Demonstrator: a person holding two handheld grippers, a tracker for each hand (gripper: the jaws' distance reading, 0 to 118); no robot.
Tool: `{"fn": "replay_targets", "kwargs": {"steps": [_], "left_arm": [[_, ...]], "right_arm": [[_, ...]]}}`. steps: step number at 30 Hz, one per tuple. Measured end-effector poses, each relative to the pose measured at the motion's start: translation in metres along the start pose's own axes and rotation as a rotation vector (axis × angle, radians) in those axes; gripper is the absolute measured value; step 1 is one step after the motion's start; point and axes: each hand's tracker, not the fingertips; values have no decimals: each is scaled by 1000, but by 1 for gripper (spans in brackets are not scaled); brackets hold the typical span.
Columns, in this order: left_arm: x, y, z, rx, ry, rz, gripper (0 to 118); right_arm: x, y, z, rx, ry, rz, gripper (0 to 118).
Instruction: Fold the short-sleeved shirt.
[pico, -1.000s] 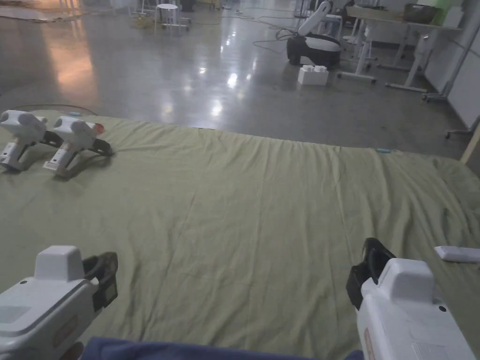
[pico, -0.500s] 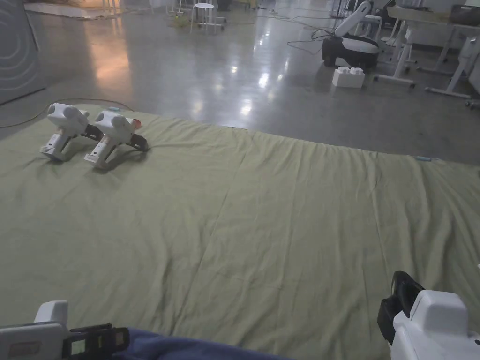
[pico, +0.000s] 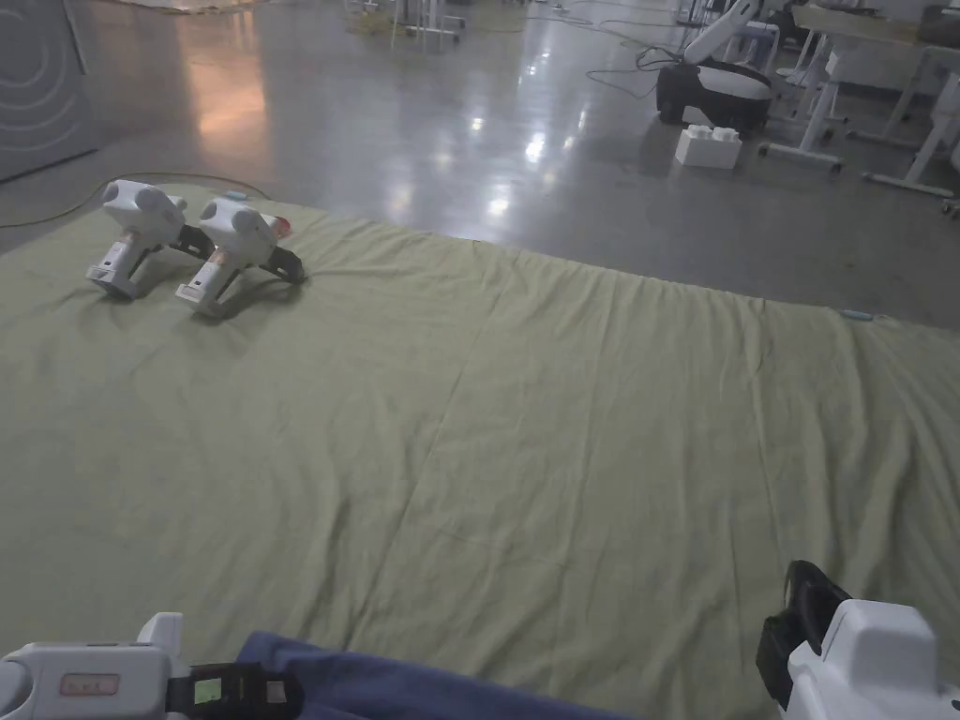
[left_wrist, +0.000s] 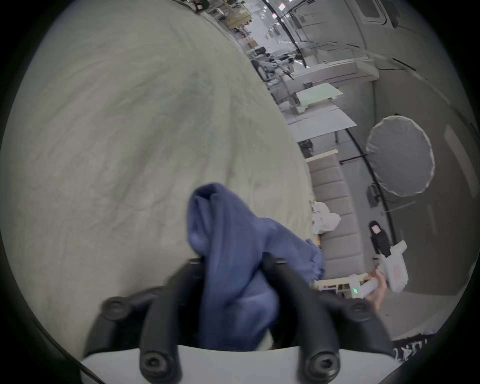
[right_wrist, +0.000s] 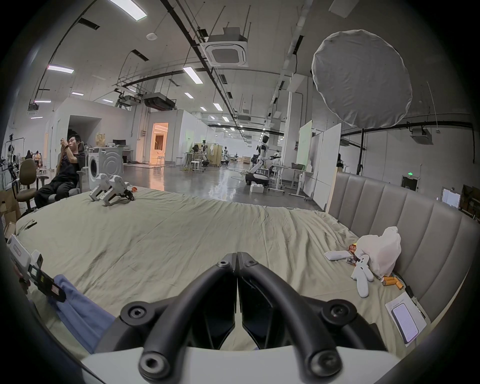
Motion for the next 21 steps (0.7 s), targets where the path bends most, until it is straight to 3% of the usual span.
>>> {"fn": "replay_targets", "kwargs": {"steps": [5,12,15,21], "left_arm": [[24,-17,-6,16,15,-22,12],[43,-16,8,75,103,-205,8],[60,-16,22,103,110,-213,8],[81,-1,79,205,313,-304,8]], "right_arm": [[0,0,-1,-8,6,8,0],[4,1,-3,-6,12,8,0],[6,1,-3,-4,12,7,0],[9,1,-3,-7,18,2,0]]}}
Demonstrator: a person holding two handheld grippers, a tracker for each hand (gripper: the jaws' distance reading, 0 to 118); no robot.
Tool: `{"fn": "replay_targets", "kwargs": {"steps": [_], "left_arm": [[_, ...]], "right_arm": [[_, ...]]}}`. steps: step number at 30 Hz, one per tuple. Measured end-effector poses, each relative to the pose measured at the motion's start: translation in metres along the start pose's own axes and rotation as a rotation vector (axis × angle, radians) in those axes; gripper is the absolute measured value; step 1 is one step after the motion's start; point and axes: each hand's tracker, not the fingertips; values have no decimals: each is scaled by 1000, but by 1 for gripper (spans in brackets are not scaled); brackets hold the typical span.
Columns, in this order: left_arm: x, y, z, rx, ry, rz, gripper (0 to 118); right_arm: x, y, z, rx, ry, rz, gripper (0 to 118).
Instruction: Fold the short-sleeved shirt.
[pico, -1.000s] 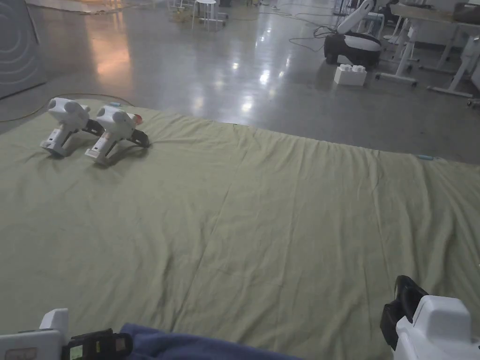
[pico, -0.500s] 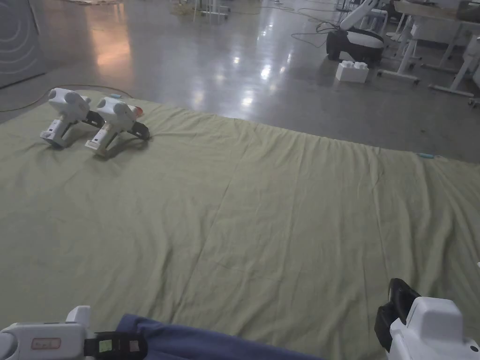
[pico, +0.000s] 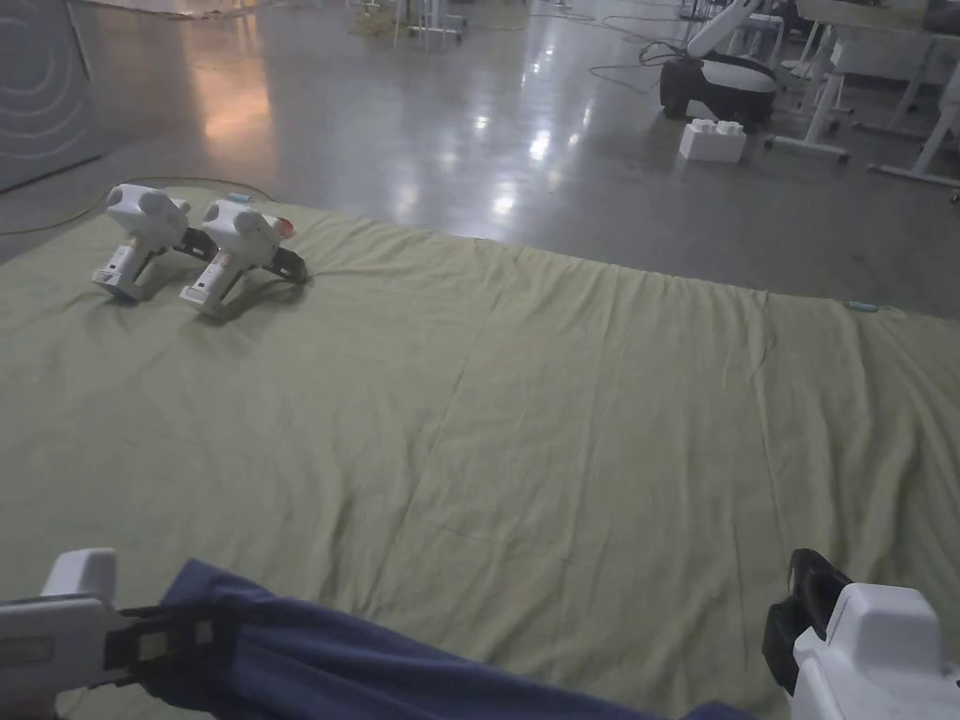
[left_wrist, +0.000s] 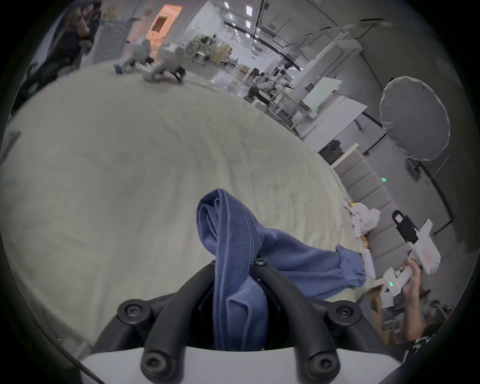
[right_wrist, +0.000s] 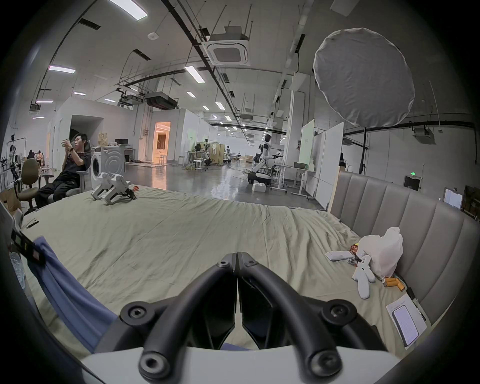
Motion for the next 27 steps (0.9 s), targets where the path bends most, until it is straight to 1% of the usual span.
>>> {"fn": "replay_targets", "kwargs": {"steps": [1,2,4,5,10,14,16,20,21,23,26,27], "left_arm": [[-1,4,9,2,44,-11,8],[19,7,28,12,97,-37,8],[26,9,43,11,189,-72,8],[30,9,50,23,207,-79,8],[69,9,67,10,164,-39,8],[110,-2,60,14,43,9,9],[134,-9,48,7,9,18,9],[177,-21,7,-76,-44,-54,10],[184,-24,-8,-104,-42,-67,10],[195,-32,-37,-140,5,-41,10],[211,-47,-77,-204,37,-107,10],[214,-51,-89,-218,65,-110,10]], "right_arm": [[0,0,0,0,2,-2,0],[0,0,-1,1,5,-5,0],[-1,-1,-2,-1,7,-9,0],[-2,-1,-2,-3,9,-12,0],[-7,-4,-8,-15,37,-31,0],[-11,-6,-8,-18,56,-38,0],[-12,-7,-8,-18,60,-40,0],[-12,-13,-11,-35,65,-51,0],[-11,-14,-11,-40,66,-57,0],[-9,-16,-10,-47,63,-62,0],[-4,-21,-8,-52,53,-64,0],[-2,-22,-7,-57,46,-64,0]]}}
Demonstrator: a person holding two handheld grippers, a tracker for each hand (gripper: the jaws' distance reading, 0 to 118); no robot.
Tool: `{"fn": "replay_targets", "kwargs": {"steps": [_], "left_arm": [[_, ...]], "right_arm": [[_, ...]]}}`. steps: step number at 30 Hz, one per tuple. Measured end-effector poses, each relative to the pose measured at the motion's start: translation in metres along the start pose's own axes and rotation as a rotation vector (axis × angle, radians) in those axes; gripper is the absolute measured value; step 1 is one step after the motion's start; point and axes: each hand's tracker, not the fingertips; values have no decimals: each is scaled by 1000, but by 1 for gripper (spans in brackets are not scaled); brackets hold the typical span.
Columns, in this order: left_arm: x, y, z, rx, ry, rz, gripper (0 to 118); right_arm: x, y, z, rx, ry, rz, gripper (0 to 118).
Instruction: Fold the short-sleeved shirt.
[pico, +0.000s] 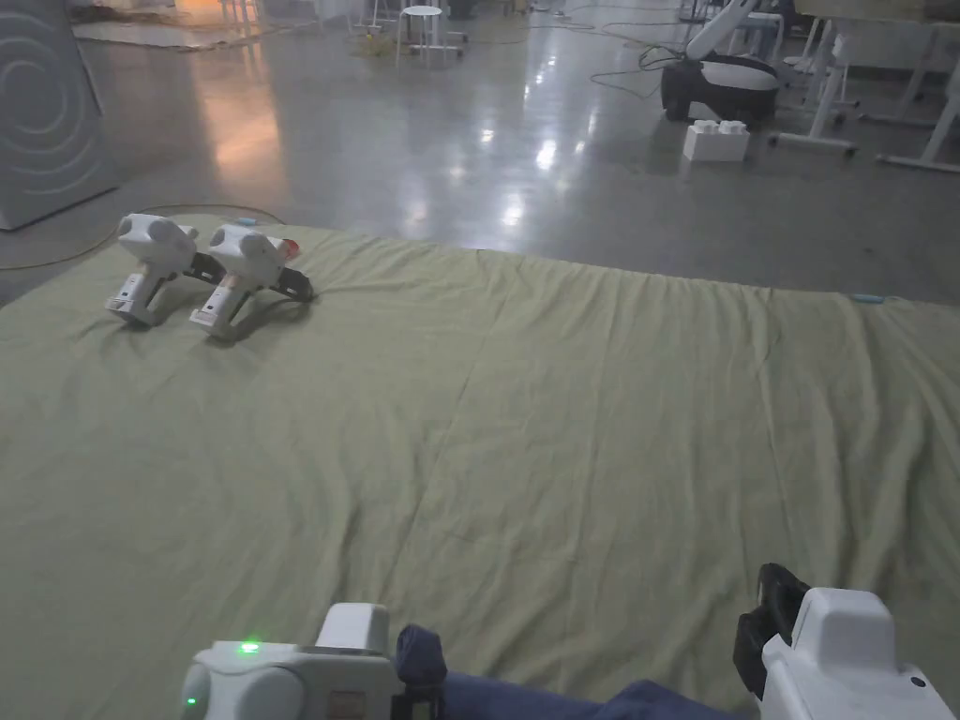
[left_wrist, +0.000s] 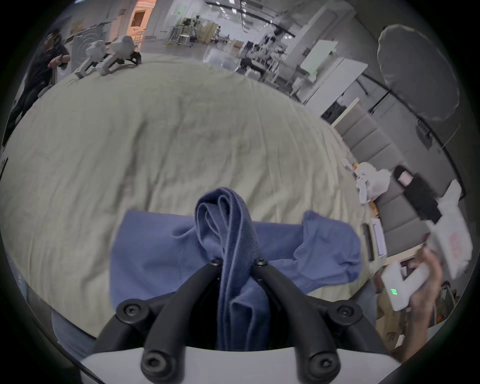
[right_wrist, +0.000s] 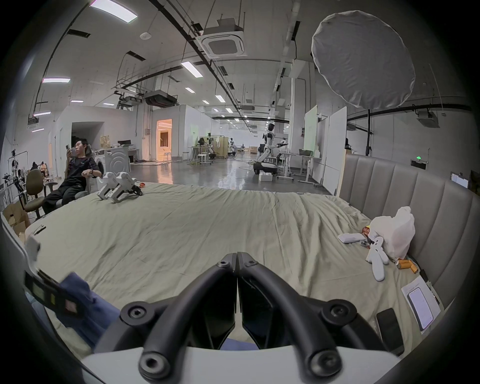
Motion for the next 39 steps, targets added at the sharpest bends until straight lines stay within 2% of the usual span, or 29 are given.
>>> {"fn": "replay_targets", "kwargs": {"steps": [5,7,8,10,12,15,17,19,20,21,22,23,25,28,34,37,39], "left_arm": [[11,-11,-39,-85,82,-21,10],[11,-15,-45,-86,86,-29,13],[9,-15,-45,-82,83,-21,19],[4,-10,-40,-62,23,35,42],[4,-6,-27,-59,-20,67,55],[9,2,5,30,-23,12,58],[5,9,24,86,-52,31,59],[1,14,37,108,-68,39,55],[-2,15,39,114,-69,41,47],[-5,16,40,123,-66,39,29],[-7,17,36,126,-57,32,17],[-8,18,30,111,-22,21,11],[-12,15,14,70,43,11,10],[-10,8,-14,-42,53,-15,7],[13,-12,-48,-106,-150,-42,5],[17,-17,-69,-120,-100,-50,5],[15,-17,-75,-92,-164,8,5]], "right_arm": [[10,-5,4,-18,-18,-15,0],[13,-7,4,-24,-25,-18,0],[14,-7,4,-26,-28,-21,0],[15,-8,5,-29,-32,-25,0],[17,-8,5,-32,-34,-27,0],[17,-8,7,-38,-24,-21,0],[17,-7,8,-37,-23,-14,0],[17,-7,8,-38,-18,-15,0],[17,-7,8,-40,-14,-17,0],[16,-7,8,-41,-11,-17,0],[16,-7,8,-42,-10,-16,0],[15,-8,8,-42,-10,-16,0],[16,-10,7,-44,-11,-21,0],[17,-13,7,-52,-13,-31,0],[19,-20,9,-74,-32,-13,0],[19,-23,10,-80,-23,-28,0],[19,-24,11,-81,-27,-31,0]]}}
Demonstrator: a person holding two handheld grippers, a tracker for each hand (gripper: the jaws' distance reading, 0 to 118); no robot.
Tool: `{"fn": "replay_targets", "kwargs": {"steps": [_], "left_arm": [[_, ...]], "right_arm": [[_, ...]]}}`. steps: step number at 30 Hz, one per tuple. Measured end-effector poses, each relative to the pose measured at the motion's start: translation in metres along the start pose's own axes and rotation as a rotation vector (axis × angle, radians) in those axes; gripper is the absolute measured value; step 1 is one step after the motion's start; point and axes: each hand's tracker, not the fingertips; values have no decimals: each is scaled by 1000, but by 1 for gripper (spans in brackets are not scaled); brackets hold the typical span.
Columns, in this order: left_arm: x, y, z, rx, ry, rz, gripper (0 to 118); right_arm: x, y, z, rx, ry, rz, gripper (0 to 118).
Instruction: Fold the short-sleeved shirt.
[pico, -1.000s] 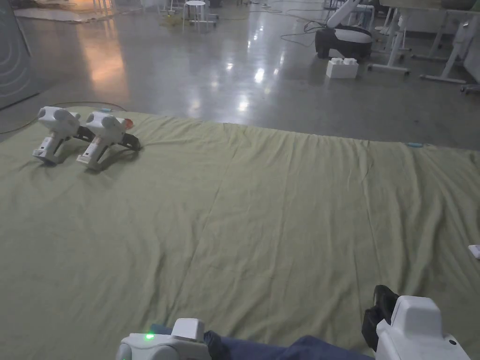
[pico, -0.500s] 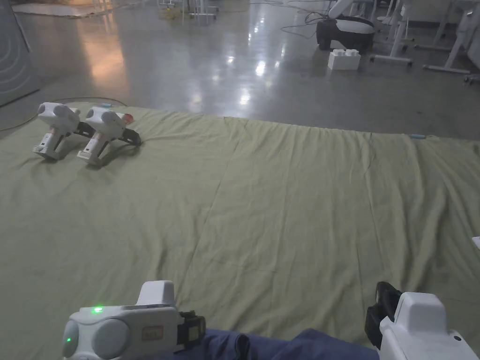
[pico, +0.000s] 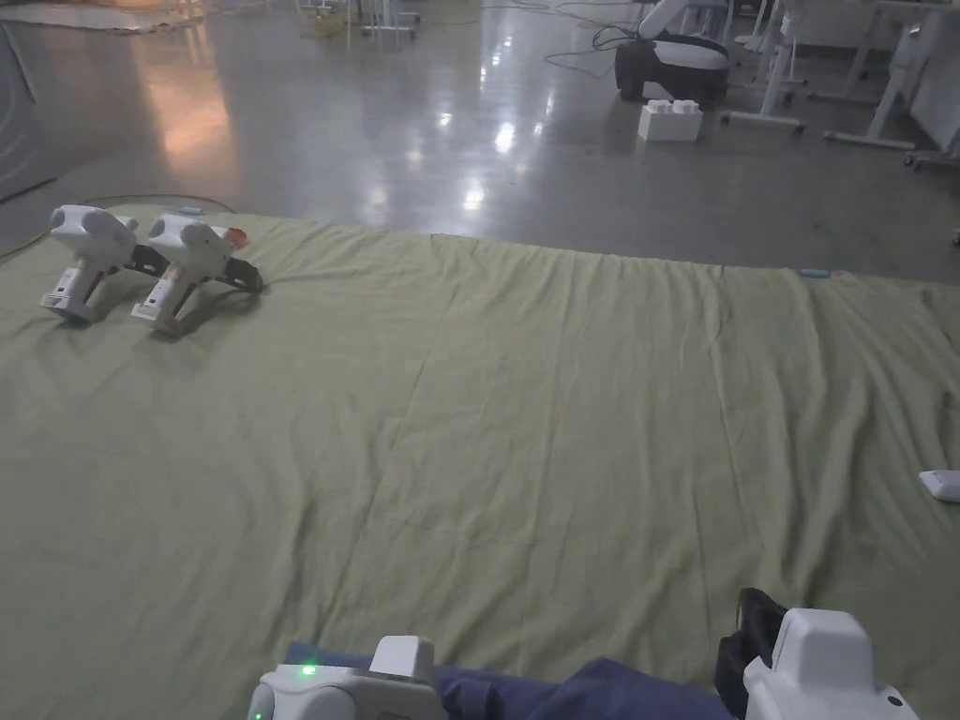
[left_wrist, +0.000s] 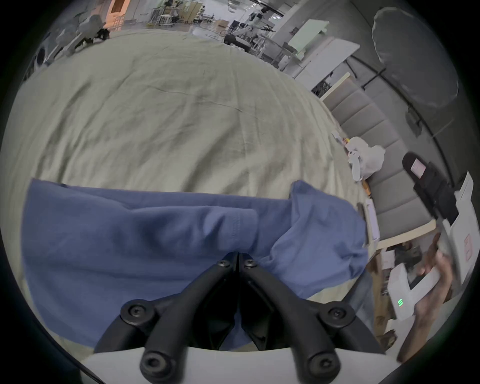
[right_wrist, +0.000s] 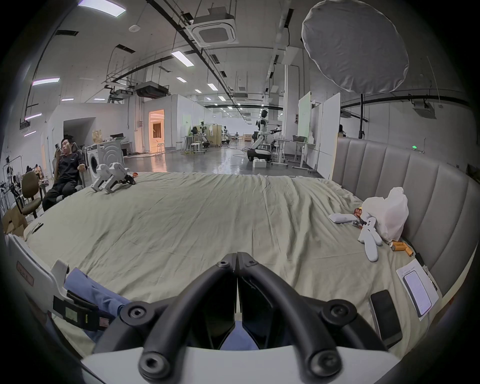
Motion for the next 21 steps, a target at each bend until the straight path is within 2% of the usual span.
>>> {"fn": "replay_targets", "kwargs": {"steps": [3,10,11,14,17,18,19,21], "left_arm": [[4,-2,-4,12,-86,18,5],[-12,1,32,63,-46,9,8],[-19,3,44,94,-37,17,14],[-50,9,83,171,-22,20,56],[-91,12,114,252,-15,54,71],[-107,11,122,281,-21,79,84],[-120,10,128,298,-26,110,90],[-153,9,136,314,-61,180,90]], "right_arm": [[0,0,1,-2,1,-7,0],[3,4,3,1,-3,-6,0],[4,4,3,2,-3,-4,0],[4,6,3,3,-2,1,0],[4,7,1,-1,2,-2,0],[3,7,0,-3,4,-4,0],[3,7,0,-3,6,-7,0],[2,7,-1,-4,8,-9,0]]}}
